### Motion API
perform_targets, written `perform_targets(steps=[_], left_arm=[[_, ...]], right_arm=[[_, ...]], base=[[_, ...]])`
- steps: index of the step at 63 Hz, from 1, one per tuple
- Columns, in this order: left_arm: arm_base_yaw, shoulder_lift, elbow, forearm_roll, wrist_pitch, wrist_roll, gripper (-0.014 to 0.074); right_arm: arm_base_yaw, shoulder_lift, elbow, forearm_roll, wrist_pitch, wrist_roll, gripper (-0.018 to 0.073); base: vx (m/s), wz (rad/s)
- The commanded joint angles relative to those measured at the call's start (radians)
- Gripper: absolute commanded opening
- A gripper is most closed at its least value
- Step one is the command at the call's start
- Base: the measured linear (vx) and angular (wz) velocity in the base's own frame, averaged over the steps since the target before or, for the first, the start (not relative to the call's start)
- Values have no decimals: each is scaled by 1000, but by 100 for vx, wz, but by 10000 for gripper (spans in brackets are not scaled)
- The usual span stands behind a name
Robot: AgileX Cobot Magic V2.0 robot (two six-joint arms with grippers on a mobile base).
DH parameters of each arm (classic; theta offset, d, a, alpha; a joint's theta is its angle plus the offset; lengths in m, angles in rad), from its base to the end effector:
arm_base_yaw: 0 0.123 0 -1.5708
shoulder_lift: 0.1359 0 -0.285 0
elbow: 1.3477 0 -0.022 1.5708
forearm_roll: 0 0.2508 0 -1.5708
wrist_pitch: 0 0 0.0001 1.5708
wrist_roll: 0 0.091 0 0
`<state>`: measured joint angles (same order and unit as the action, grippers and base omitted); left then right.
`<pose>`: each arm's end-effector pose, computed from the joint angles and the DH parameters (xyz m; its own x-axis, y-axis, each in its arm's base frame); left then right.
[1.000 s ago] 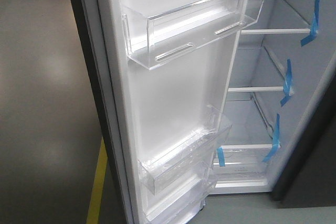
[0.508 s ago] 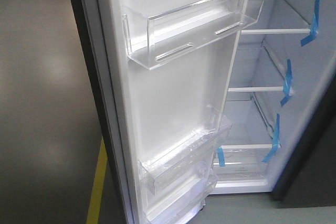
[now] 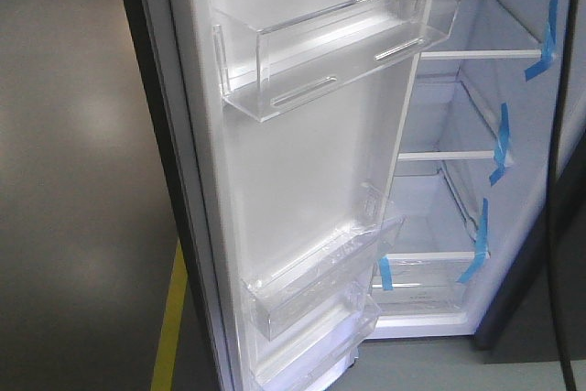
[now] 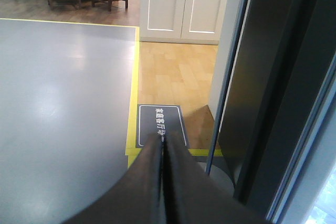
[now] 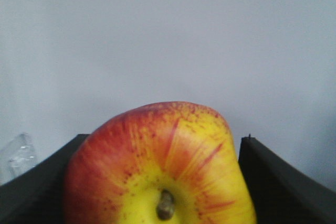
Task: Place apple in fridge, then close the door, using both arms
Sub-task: 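Move the right gripper with the apple over the top door shelf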
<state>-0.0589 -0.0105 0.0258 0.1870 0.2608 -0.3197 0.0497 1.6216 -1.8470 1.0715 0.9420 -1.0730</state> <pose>0.0553 0.0011 0.1818 -0.1831 -0.1277 -0.9748 -0.0137 0.9918 -0.1274 0.3428 0.0818 0.4840 -0.0801 -0.1783 -0.9807 -0.7620 0.6453 -0.0551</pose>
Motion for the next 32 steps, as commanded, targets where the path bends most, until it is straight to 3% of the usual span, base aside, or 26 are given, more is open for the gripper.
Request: perform_targets(steps=[1,16,32], left_arm=[[1,-6,21,2,-75,-3,-6],[1,-6,21,2,-75,-3,-6],[1,-6,21,2,-75,-3,-6]], right_arm=[[1,2,-36,35,-97,4,8],[0,49,-36,35,-124,2,100],[0,82,-36,37,-131,33,427]], base=[[0,0],[0,0],[0,0]])
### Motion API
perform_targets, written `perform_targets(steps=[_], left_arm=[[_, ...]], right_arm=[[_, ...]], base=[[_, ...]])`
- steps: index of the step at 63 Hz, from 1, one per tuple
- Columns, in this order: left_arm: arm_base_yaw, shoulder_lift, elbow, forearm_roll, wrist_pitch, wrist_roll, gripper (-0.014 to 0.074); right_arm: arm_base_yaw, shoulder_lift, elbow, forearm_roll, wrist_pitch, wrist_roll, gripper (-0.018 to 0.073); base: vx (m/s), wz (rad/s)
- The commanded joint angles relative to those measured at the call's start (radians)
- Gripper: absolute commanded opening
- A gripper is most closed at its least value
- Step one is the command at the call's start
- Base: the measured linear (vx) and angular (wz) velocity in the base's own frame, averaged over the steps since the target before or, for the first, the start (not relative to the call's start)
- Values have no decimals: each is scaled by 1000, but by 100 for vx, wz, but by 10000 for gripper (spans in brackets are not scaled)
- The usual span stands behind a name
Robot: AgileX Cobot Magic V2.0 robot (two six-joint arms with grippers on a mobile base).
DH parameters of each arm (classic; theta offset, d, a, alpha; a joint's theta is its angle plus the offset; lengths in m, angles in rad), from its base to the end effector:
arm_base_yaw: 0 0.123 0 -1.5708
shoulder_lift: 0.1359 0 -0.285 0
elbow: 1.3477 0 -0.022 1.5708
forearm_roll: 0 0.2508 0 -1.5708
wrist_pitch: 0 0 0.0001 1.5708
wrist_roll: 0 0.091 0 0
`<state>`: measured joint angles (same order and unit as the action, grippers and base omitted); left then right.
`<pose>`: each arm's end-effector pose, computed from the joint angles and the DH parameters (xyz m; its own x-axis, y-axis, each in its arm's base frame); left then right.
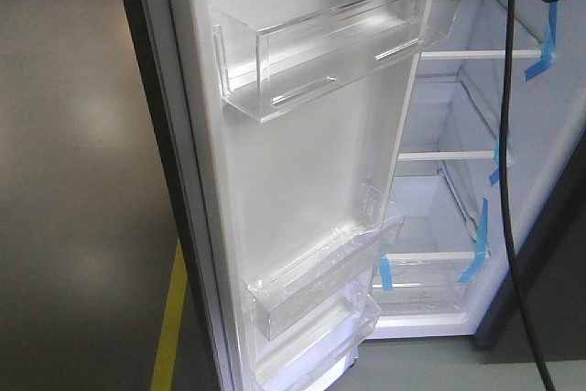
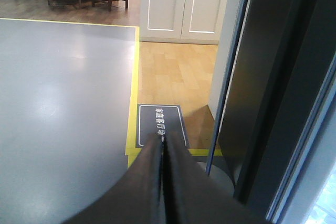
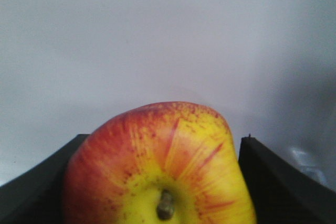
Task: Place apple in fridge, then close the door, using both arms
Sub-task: 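Move the right gripper with the apple over the top door shelf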
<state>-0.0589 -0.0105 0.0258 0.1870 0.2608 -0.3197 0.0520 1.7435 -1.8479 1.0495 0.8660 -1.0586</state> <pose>0.0553 0.0011 0.1818 -0.1831 -0.1277 -0.9748 -0.0137 0.9918 -0.1274 0.3893 0.0805 0.4412 -0.1839 -0.1685 -0.9684 -0.7164 0.6975 0.0147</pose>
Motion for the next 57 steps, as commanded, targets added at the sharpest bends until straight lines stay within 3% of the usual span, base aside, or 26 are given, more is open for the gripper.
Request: perform_targets(steps=[1,11,57], left_arm=[[1,-6,21,2,-75,-3,-6],[1,-6,21,2,-75,-3,-6],[1,-6,21,2,-75,-3,-6]], right_arm=[[-2,-40,-34,56,-57,23,446],[-2,-40,-31,58,-77,36,555],[-2,-41,-31,19,-102,44,529]], base=[[0,0],[0,0],[0,0]])
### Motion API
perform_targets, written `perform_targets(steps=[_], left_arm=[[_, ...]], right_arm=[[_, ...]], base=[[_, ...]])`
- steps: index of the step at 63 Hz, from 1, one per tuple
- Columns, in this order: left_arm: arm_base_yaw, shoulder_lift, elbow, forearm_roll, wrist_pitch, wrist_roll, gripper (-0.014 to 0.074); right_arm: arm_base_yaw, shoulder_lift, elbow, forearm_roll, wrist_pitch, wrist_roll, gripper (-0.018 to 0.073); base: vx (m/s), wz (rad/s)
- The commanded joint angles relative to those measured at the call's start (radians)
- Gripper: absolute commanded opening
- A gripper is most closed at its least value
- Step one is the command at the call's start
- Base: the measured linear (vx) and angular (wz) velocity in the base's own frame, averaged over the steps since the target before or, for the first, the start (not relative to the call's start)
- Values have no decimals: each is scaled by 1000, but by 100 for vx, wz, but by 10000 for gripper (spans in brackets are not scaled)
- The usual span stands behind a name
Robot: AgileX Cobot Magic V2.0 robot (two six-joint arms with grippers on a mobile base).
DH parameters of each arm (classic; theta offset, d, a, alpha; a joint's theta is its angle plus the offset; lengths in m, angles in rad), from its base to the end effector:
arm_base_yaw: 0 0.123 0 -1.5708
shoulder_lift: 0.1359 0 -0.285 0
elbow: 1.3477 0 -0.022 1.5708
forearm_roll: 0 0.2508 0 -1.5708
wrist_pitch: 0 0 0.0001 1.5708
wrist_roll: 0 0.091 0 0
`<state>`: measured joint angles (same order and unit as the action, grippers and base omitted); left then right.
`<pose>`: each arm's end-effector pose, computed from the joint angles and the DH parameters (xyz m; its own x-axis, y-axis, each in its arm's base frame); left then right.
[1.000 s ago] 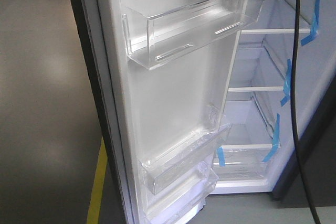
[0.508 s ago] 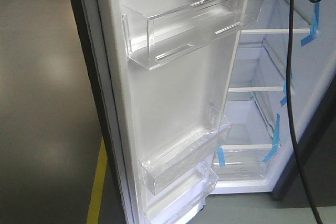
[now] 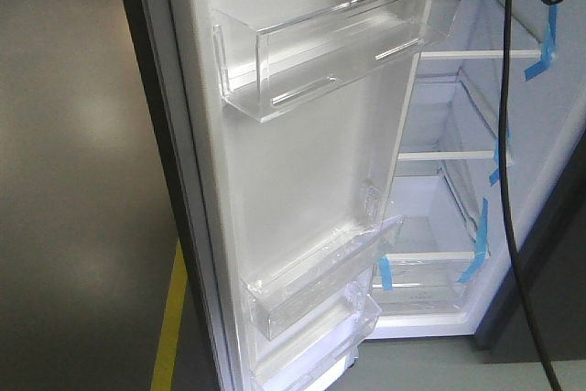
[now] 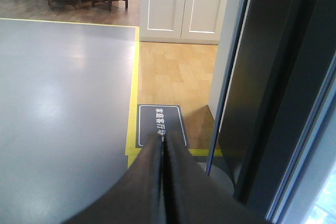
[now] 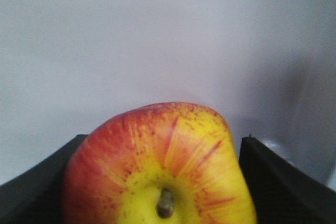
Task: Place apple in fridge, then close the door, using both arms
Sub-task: 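Move the right gripper with the apple over the top door shelf, then lower the apple into the top door shelf, open and withdraw right gripper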
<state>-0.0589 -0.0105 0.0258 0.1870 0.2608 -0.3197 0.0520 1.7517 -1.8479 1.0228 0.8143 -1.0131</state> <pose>0.0553 0.0011 0.1818 -0.1831 -0.1277 -0.9748 -0.0137 0.9918 -0.1274 0.3955 0.0772 0.4386 -0.2047 -0.1428 -0.9684 -0.6731 0.7388 0.0333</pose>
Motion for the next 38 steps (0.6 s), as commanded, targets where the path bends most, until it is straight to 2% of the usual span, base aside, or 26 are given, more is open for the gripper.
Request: perform_targets(steps=[1,38], left_arm=[[1,-6,21,2,-75,-3,-6],[1,-6,21,2,-76,-3,-8]], right_arm=[[-2,-49,-31,46,-50,-1,529],[-2,-49,-31,48,-45,24,564]], base=[[0,0],[0,0]])
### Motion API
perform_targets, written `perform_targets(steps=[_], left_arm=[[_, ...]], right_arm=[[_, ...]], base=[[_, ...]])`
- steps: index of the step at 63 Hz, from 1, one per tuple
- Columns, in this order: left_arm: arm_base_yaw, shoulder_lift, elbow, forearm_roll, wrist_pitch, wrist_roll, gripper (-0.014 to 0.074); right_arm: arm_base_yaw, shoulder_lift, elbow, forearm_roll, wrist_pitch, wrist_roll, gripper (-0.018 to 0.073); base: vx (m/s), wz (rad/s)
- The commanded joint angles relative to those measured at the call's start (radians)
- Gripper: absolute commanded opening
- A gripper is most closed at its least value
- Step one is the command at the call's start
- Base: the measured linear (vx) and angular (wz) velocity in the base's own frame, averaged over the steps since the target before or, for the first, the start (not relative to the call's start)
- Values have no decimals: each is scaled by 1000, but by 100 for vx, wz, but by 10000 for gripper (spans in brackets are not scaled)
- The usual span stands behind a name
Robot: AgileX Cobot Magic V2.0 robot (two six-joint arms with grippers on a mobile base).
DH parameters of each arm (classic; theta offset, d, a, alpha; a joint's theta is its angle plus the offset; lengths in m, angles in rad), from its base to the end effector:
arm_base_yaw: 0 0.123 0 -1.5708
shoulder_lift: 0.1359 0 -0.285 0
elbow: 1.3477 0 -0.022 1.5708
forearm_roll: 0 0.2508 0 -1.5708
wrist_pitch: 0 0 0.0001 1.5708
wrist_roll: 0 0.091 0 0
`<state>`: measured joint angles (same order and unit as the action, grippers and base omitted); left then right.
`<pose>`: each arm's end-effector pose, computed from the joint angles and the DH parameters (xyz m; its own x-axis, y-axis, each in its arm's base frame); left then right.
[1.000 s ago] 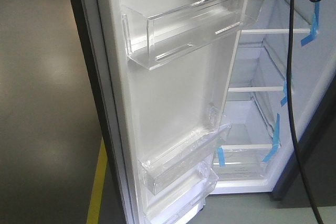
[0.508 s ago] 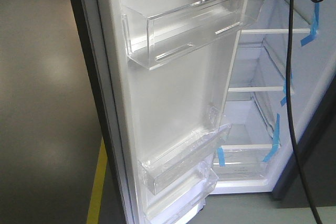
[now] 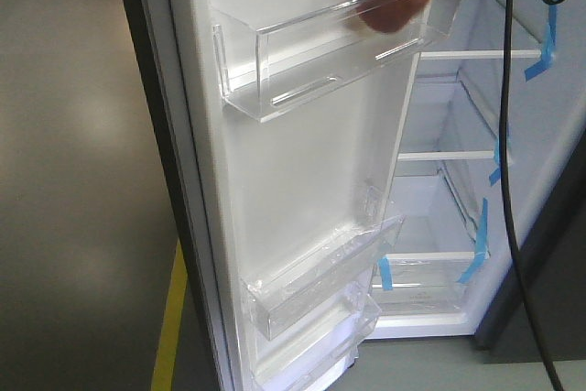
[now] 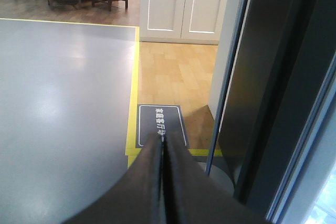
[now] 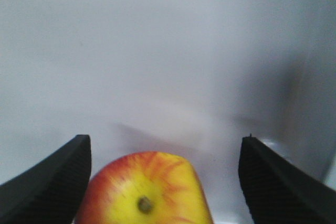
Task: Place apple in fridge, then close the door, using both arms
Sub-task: 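Lower the apple into the top door shelf, open and withdraw right gripper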
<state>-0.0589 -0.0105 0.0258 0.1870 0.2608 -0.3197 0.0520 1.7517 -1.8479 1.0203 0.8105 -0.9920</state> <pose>0.0553 0.0011 0.1818 -0.1831 -0.1277 -0.9748 -0.0137 0.9918 -0.1274 0.3958 0.0769 0.4387 -0.2173 -0.1281 -0.9677 -0.6660 0.7442 0.0510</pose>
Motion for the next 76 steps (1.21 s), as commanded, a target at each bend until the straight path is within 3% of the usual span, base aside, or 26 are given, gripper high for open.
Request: perform_targets(steps=[1,15,23,32,38,46,52,64,76], left_arm=[[1,-6,21,2,-76,-3,-8],[1,-6,21,2,-76,-3,-6],[1,-6,21,1,-89,-4,-6],[1,-6,21,-10,-135,-36,-6],[1,-6,21,-10,-179,-69,-6],[1,-6,21,-17,-261,-127,-6],[1,-6,21,-49,-327,-191,-6],[1,-6,21,-161,-478,-309,-6],[1,-6,21,-308,-609,-327,-6]], right_arm=[[-2,-49,-31,52,-41,2,564],[-2,-50,-31,76,-37,2,560],[-2,-80,-31,117,12,12,489],[-2,-148,-31,112,79,25,227],[-2,-199,-31,75,150,9,-15],[-2,-267,-12,42,248,15,-5],[-2,-342,71,42,244,14,-5],[-2,-565,421,42,124,-17,-5],[-2,-846,826,44,-58,-34,-5]], base=[[0,0],[0,0],[0,0],[0,0],[0,0],[0,0],[0,0],[0,0],[0,0]])
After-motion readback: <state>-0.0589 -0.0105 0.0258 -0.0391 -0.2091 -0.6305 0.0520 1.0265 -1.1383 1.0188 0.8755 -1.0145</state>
